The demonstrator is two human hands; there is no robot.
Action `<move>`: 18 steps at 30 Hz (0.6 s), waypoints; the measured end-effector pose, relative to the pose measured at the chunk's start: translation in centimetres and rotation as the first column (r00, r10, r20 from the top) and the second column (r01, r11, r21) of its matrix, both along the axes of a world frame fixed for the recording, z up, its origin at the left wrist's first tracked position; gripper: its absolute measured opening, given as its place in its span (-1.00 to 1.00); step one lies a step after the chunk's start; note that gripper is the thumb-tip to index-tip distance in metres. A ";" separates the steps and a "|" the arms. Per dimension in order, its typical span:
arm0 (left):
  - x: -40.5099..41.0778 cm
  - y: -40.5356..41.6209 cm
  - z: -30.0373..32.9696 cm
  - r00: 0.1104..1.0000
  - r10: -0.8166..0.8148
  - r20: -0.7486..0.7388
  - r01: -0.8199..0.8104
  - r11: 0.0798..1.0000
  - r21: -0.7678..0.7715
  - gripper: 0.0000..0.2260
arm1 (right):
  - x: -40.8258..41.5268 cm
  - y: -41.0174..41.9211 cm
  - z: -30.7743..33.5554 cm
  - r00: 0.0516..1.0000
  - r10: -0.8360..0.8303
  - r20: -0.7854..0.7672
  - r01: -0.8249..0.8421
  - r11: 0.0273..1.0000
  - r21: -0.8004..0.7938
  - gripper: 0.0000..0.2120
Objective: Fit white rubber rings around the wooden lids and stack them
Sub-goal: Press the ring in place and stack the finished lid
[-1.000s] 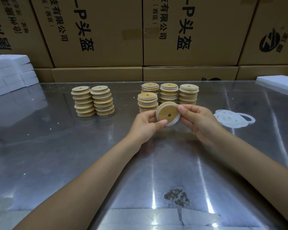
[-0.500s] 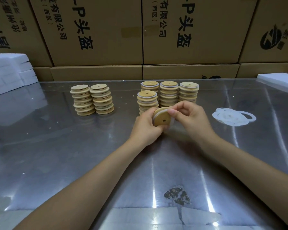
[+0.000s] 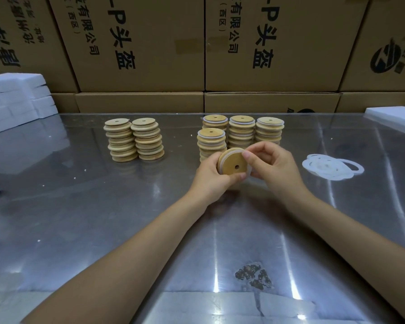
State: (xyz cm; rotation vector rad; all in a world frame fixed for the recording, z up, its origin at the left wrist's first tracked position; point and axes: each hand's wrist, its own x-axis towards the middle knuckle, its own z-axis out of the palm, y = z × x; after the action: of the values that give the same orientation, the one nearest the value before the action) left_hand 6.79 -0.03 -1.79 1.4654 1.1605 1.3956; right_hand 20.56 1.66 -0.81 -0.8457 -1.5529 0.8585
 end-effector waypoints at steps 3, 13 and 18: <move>-0.1 0.0 0.1 1.000 -0.017 0.018 0.017 0.999 -0.029 -0.62 | 0.1 0.3 0.1 0.998 0.011 -0.069 -0.017 0.996 -0.083 -0.88; -0.4 -0.5 0.4 0.982 -0.063 0.180 0.074 0.996 -0.056 -0.65 | 0.1 0.1 0.0 0.997 0.031 -0.073 -0.040 0.991 -0.127 -0.96; -0.6 -0.4 0.5 0.971 -0.051 0.232 0.074 0.993 -0.088 -0.63 | 0.2 -0.1 -0.3 0.999 0.020 -0.040 -0.025 0.992 -0.122 -0.95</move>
State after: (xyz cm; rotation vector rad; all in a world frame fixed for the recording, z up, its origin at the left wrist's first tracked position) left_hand 6.17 -0.38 -1.27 1.2270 1.0124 1.4042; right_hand 20.76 1.59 -1.13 -0.8962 -1.4905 0.9891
